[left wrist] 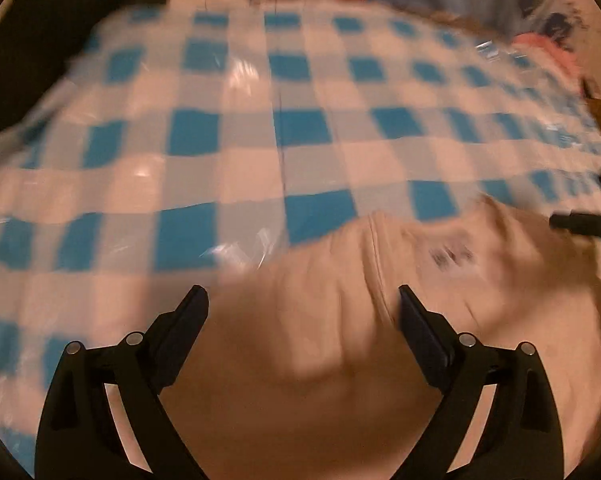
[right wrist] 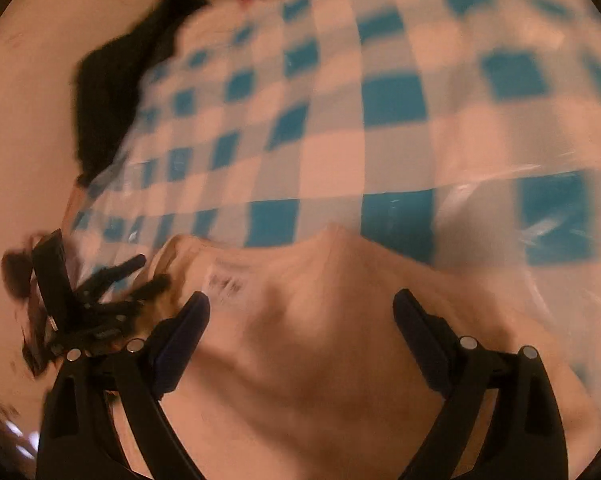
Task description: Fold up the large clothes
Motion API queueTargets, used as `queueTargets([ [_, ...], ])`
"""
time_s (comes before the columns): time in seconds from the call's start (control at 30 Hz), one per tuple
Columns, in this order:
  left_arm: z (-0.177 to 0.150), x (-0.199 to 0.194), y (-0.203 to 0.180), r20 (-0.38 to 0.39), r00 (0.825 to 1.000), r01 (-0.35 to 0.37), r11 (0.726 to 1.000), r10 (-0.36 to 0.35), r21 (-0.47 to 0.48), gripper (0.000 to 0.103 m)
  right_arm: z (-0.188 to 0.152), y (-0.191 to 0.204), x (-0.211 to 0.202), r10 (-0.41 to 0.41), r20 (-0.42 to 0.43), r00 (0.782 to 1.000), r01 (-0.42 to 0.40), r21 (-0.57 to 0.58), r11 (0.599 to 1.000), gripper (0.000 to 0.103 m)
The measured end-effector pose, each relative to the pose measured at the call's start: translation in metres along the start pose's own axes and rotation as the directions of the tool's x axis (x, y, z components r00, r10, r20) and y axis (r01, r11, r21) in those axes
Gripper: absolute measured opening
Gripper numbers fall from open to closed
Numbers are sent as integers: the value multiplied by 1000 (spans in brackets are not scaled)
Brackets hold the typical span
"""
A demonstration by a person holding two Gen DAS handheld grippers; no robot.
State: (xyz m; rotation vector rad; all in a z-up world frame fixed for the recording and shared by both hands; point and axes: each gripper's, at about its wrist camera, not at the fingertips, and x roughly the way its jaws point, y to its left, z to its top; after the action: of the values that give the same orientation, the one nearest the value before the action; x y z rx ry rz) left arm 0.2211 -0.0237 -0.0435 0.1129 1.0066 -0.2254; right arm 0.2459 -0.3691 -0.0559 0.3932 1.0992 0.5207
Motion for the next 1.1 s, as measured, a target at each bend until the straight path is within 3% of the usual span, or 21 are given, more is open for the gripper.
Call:
queueTargets([
  [0.07,-33,-46,7,22,1000,-17,999,16,34,90,-34,2,-44,29,22,999,-29,-19,999,91],
  [0.13,-79,-91,25,3,1000,-10,999,10,38,90,-95,-7,-93,51,-5,999,-51,-2,999,95],
  [0.23,-160,-141,66,-80,994,64,997,-67,-51,90,-184,-31,-140,125,-54,991,-119,95,988,95],
  [0.27,-200,-160,82,-115,988,93,991,-104,-98,90,-221,-44,-156,157,-66,985,-145,157,977,95],
  [0.37,-280,-178,108,-175,977,91,977,-125,-191,90,-294,-65,-186,260,-43,965,-239,271,932,95],
  [0.43,-330,-186,116,-215,959,124,955,-185,-268,90,-323,-66,-198,302,-18,953,-282,305,910,95],
  [0.5,-358,-199,119,-188,953,169,929,-239,-328,90,-341,-59,-206,313,-17,950,-293,305,906,95],
  [0.6,-384,-212,114,-150,930,258,888,-335,-381,90,-361,-50,-214,372,-25,928,-346,316,884,95],
  [0.7,-399,-212,99,-178,908,297,882,-379,-367,90,-378,-41,-213,363,-85,928,-322,307,896,95],
  [0.77,-406,-213,92,-159,880,363,850,-447,-382,90,-388,-30,-212,411,-99,906,-366,302,880,95],
  [0.9,-410,-222,76,-102,839,463,801,-534,-379,90,-395,-19,-217,455,-81,887,-419,277,865,96],
  [1.1,-406,-223,58,-114,881,403,854,-460,-330,89,-412,-23,-225,452,-59,890,-422,271,865,95],
])
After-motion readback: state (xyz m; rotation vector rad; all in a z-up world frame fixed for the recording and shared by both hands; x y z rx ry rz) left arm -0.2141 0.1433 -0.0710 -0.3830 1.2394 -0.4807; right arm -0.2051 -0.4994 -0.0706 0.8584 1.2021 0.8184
